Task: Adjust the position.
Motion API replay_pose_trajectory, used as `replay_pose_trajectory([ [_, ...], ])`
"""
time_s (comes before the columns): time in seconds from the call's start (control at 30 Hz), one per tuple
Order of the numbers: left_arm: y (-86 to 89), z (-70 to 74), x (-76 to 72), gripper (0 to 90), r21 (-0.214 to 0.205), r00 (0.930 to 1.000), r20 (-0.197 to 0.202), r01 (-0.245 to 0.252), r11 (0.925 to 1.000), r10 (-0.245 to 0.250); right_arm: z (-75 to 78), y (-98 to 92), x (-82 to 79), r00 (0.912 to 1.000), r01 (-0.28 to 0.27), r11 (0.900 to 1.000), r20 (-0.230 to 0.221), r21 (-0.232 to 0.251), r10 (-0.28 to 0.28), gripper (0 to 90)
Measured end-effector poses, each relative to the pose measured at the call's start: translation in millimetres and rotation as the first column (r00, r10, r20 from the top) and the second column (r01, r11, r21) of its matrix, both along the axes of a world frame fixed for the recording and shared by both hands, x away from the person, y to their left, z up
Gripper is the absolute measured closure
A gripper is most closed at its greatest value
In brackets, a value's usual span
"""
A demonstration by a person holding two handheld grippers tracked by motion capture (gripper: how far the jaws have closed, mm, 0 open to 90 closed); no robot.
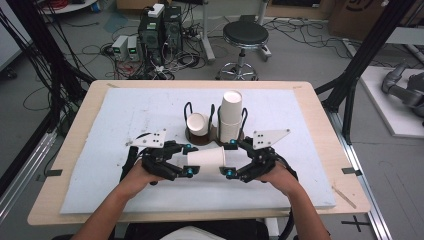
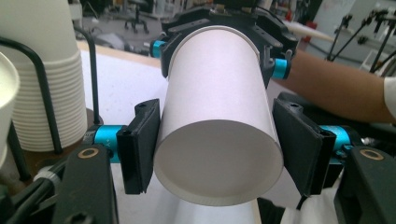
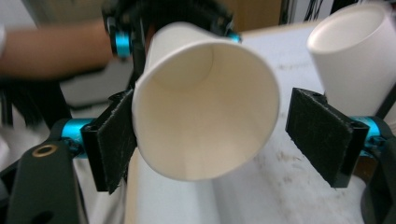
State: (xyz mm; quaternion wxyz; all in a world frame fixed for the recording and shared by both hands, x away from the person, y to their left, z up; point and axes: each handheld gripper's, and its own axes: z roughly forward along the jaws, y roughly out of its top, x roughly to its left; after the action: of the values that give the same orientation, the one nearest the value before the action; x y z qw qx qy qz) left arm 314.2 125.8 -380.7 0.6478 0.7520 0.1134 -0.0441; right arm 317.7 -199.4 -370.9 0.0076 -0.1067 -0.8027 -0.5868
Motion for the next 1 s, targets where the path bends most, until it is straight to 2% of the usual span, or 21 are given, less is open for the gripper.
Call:
replay_pose_trajectory([
  [0.1, 1.5, 0.9, -0.3, 35.1, -0.032, 0.9999, 0.012, -0.001, 0.9995, 0.001, -0.9, -2.4, -0.2, 0.9997, 0.009, 0.9991, -0.025, 0.042, -0.008, 18.9],
  [0.27, -3.7, -0.8, -2.4, 35.0, -0.027, 0.9994, 0.022, 0.026, 0.9993, -0.026, -4.3, 3.7, 0.3, 0.9985, -0.029, 0.9973, -0.044, 0.067, 0.032, 20.4],
  [0.3, -4.2, -1.2, -2.8, 35.1, -0.019, 0.9993, 0.027, 0.026, 0.9995, -0.025, -4.3, 5.0, 0.1, 0.9982, -0.045, 0.9969, -0.038, 0.064, 0.048, 22.6],
  [0.33, -4.7, -1.7, -3.1, 35.4, -0.012, 0.9993, 0.026, 0.027, 0.9996, -0.027, -3.4, 3.8, -0.2, 0.9988, -0.047, 0.9974, -0.011, 0.054, 0.048, 26.1],
  [0.5, -9.5, -3.4, -4.1, 34.8, 0.032, 0.9992, 0.034, 0.022, 0.9992, -0.023, -1.8, 2.4, -0.4, 0.9985, -0.051, 0.9983, 0.02, 0.028, 0.05, 27.7],
  [0.6, -9.5, -1.2, -4.6, 31.3, 0.056, 0.9984, 0.056, -0.006, 0.9984, 0.003, -0.7, 2.0, 0.2, 0.9986, -0.048, 0.9987, 0.024, 0.017, 0.047, 27.7],
  [0.67, -8.6, -0.2, -4.7, 30.3, 0.059, 0.9981, 0.061, -0.011, 0.9982, 0.007, -0.4, 1.7, 0.2, 0.9988, -0.045, 0.999, 0.021, 0.003, 0.045, 28.0],
  [0.73, -9.1, -0.4, -5.0, 30.3, 0.062, 0.9981, 0.06, -0.013, 0.998, 0.009, 0.6, 2.0, 0.3, 0.9987, -0.035, 0.9991, 0.037, -0.023, 0.036, 28.1],
  [0.77, -9.7, -0.9, -5.1, 29.8, 0.067, 0.9982, 0.06, -0.009, 0.9977, 0.005, 2.1, 2.9, -0.1, 0.9983, -0.037, 0.9987, 0.045, -0.037, 0.038, 28.1],
  [0.9, -14.9, -4.3, -6.2, 29.8, 0.098, 0.9981, 0.061, 0.008, 0.9951, -0.014, 5.1, 4.1, -0.7, 0.9979, -0.039, 0.9986, 0.051, -0.037, 0.041, 28.1],
  [1.0, -14.9, -5.8, -5.6, 34.4, 0.099, 0.9976, 0.064, 0.019, 0.9949, -0.026, 7.6, 4.2, -1.3, 0.9976, -0.051, 0.9977, 0.044, -0.045, 0.053, 28.6],
])
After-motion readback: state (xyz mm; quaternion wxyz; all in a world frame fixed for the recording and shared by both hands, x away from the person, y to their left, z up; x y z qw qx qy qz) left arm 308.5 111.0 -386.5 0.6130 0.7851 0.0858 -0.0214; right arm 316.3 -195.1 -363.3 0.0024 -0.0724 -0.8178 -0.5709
